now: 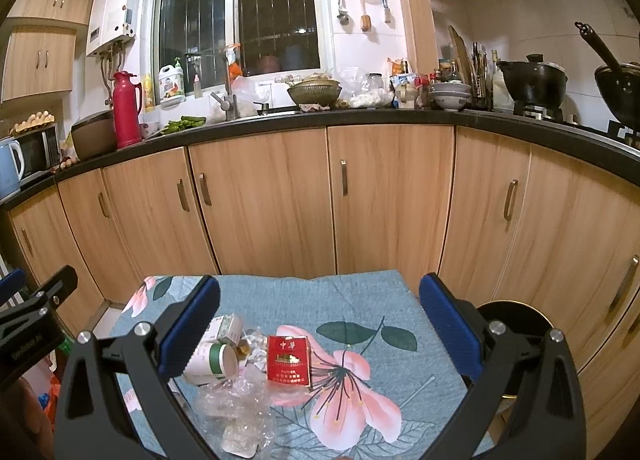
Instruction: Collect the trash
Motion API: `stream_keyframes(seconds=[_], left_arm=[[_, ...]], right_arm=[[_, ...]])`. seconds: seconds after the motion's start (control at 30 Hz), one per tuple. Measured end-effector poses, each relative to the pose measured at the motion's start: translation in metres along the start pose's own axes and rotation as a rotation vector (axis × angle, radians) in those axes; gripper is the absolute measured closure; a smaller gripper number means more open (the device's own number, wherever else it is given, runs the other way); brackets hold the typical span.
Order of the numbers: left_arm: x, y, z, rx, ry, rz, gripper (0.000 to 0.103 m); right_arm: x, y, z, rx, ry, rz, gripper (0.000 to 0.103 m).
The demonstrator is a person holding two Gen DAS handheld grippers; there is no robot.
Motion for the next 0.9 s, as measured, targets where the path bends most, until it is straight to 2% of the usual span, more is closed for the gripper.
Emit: stream_keyframes(seconds=[0.17,0.43,0.9], left_arm=[[-0.013,-0.01,0.001,0.001,0.0,0.048,0.008],[-0.019,-0.016,0.005,-0.001,0.009,0.062,0.008],[-0.015,-0.016,0.003,-0.004,0.005,0.051,0.008]], right_arm=[[-0.005,-0.006,0.001,-0.001,0.003,0.017,0.003],[-0.015,-0.015,-0.004,-0.021,0.008,0.068,0.003],[-0.013,-0.011,-0.001,-0.008,0.007,0.048,0.003]])
Point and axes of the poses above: each gripper's, at about its wrist camera, not at the fingertips, and x roughly against the way its jaws point, z to its left, y to its top, the point moved 9 cm from there along -x, roughly the way its jaws point, and after that the axes turned 9 degrees about -z, right-handed, at the moved point
